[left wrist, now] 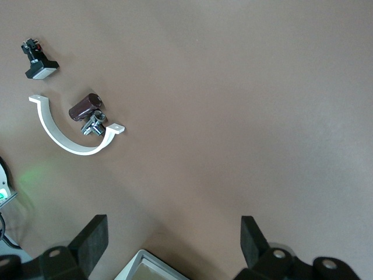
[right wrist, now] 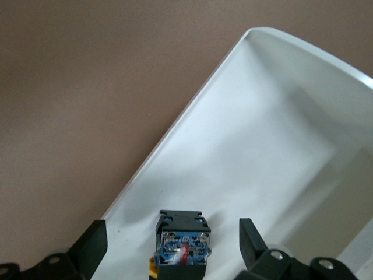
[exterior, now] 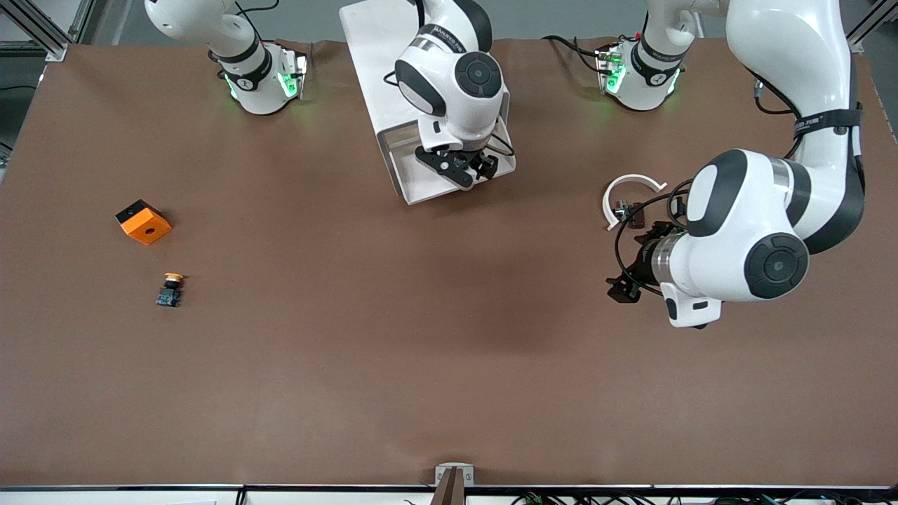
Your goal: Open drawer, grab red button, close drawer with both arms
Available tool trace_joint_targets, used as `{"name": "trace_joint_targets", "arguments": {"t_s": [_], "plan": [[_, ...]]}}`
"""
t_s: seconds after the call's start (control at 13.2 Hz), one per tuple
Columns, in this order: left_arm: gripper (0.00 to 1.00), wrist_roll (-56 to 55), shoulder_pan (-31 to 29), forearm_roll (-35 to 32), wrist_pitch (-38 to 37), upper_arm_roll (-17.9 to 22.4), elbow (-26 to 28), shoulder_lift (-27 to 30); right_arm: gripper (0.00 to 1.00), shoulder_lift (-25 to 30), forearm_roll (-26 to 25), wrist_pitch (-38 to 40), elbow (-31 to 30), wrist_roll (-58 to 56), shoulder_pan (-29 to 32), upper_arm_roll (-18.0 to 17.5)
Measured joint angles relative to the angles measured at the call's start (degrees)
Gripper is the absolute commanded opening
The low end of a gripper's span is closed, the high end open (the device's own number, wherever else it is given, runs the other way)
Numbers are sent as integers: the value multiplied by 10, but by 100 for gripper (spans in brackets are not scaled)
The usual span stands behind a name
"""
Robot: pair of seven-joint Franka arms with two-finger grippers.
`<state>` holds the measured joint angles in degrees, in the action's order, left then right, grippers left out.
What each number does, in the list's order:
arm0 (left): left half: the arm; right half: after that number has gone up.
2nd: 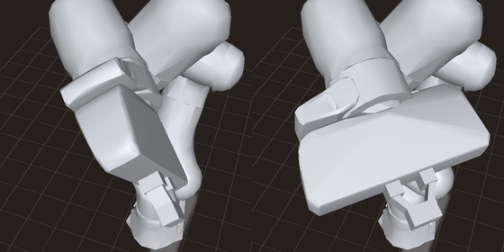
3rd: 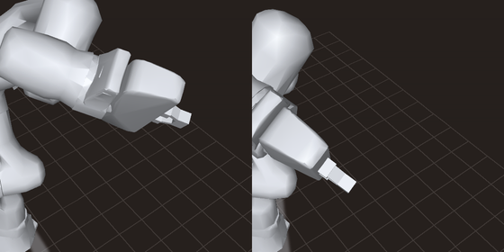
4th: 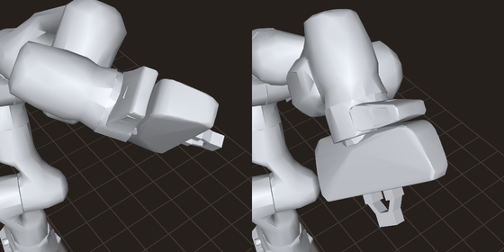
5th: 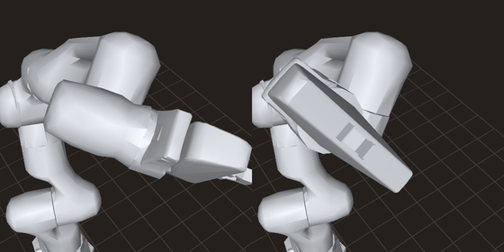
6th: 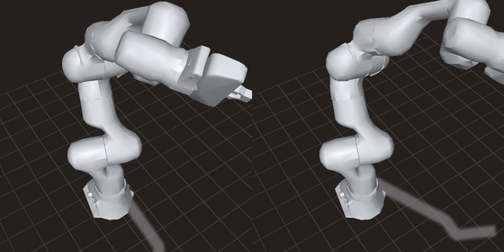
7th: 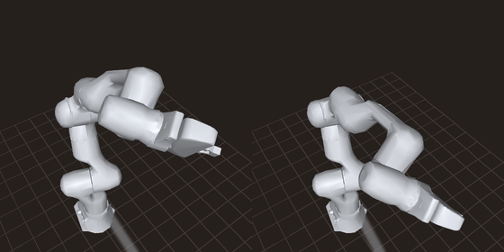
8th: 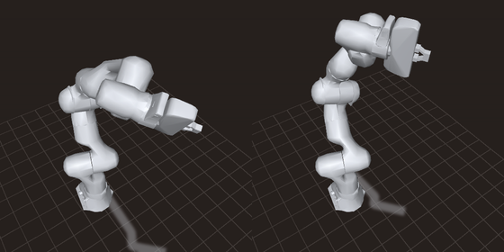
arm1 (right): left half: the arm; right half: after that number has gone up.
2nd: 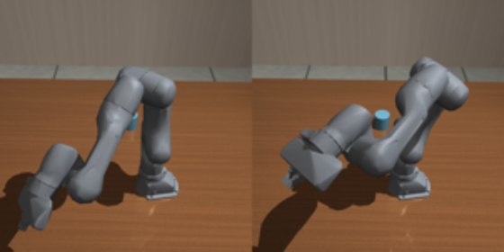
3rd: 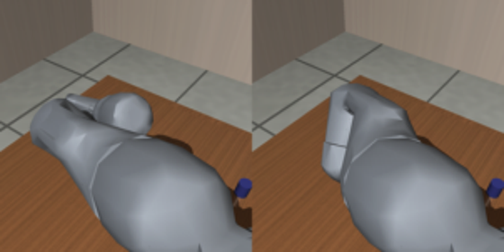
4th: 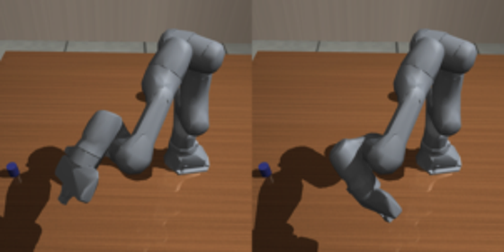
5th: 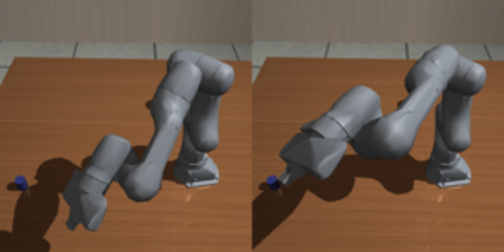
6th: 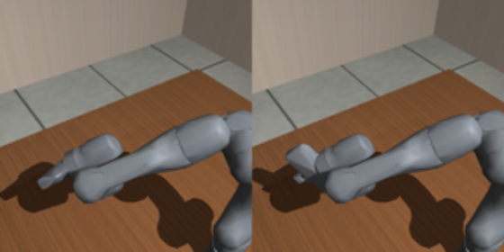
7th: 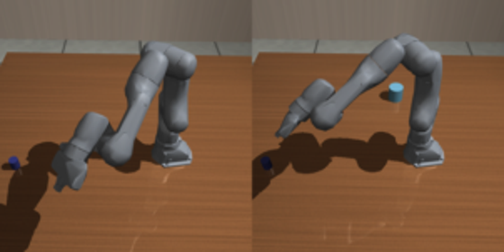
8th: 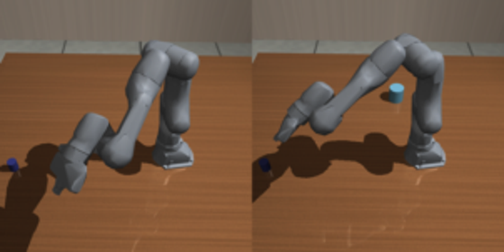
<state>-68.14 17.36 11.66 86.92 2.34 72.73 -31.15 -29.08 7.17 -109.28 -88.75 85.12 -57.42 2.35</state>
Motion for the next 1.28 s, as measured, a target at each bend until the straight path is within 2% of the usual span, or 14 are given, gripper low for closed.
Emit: {"name": "trace_joint_targets", "arguments": {"t_s": [0.3,0.75,0.91,1.28], "plan": [[100,39,0,-12,16,-11,7,2,100,-2,3,0,0,0,-1,0],[100,170,-11,-26,24,-11,47,16,100,-2,29,0,0,3,-1,0],[100,183,-11,-26,39,-11,60,21,95,-2,29,0,0,3,-2,0],[100,186,5,-37,86,-16,96,21,91,-2,29,0,1,3,-4,0]]}}
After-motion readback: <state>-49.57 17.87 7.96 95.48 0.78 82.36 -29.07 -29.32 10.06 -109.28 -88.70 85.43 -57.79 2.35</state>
